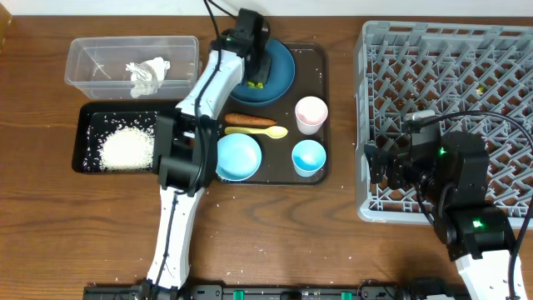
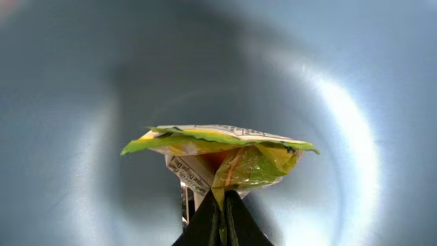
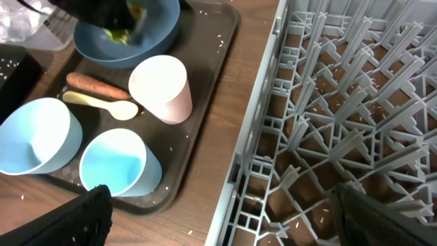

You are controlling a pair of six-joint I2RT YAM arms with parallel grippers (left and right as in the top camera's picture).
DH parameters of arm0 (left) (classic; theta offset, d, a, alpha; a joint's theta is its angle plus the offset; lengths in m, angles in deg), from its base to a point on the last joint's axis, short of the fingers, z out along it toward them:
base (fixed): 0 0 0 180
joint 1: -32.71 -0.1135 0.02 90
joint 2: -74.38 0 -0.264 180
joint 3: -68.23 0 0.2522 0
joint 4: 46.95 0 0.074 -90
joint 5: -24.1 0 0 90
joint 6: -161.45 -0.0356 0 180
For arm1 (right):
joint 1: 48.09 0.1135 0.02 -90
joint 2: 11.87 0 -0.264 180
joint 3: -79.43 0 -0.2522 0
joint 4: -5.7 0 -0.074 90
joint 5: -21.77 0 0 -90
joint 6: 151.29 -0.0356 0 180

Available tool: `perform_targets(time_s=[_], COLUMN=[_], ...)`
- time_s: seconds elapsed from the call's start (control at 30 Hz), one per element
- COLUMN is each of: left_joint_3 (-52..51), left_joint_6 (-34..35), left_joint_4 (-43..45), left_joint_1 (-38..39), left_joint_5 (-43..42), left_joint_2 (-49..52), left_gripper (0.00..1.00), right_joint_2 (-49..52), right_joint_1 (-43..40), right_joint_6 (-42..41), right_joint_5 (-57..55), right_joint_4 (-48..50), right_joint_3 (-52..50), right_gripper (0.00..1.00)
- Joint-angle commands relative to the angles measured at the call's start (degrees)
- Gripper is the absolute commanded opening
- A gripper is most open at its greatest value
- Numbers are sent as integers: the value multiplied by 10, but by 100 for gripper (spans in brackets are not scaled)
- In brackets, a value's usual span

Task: Sort waste into correct bins and load items into the dishwasher rack
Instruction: 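Drop the wrapper into the clear plastic bin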

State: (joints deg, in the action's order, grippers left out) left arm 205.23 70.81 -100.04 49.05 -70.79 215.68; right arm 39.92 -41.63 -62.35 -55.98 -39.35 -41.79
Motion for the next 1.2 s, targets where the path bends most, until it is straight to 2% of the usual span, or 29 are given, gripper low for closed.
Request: perform_targets(time_s=[0.0,0.17,0.3,0.53,0.63,0.7,0.77,0.8,0.87,1.03,1.17], left_joint_3=[5,5,5,-13,-13,-13,-13,-12,-10,-4,-4], left_joint_6=[31,86,144,195,194,194,194,194,194,193,153], left_joint_4=[-7,-42,-85,-95,-96,-102,-113,-116,-122,-147,-190], left_joint_1=[-20,-57,-101,-169,-178,-179,-179,-179,-179,-175,-164], left_joint_5=[-3,75,146,154,150,147,147,146,144,140,65], left_joint_2=[-110,-178,-188,-148,-125,-115,-113,-115,-122,-157,-209], left_gripper=[6,6,6,7,17,35,57,64,68,69,69], right_joint_2=[0,0,0,0,0,0,0,0,0,0,0], right_joint_1=[5,5,5,5,5,5,5,5,5,5,5], right_joint_6=[-6,-6,-6,-6,-6,-6,-6,-6,-6,-6,-6], right_joint_5=[7,7,7,7,7,7,7,7,11,16,17], right_joint_4=[0,0,0,0,0,0,0,0,0,2,4], right_joint_3=[9,9,9,9,9,9,9,9,9,9,9], right_gripper=[99,99,99,99,99,99,99,99,99,99,99])
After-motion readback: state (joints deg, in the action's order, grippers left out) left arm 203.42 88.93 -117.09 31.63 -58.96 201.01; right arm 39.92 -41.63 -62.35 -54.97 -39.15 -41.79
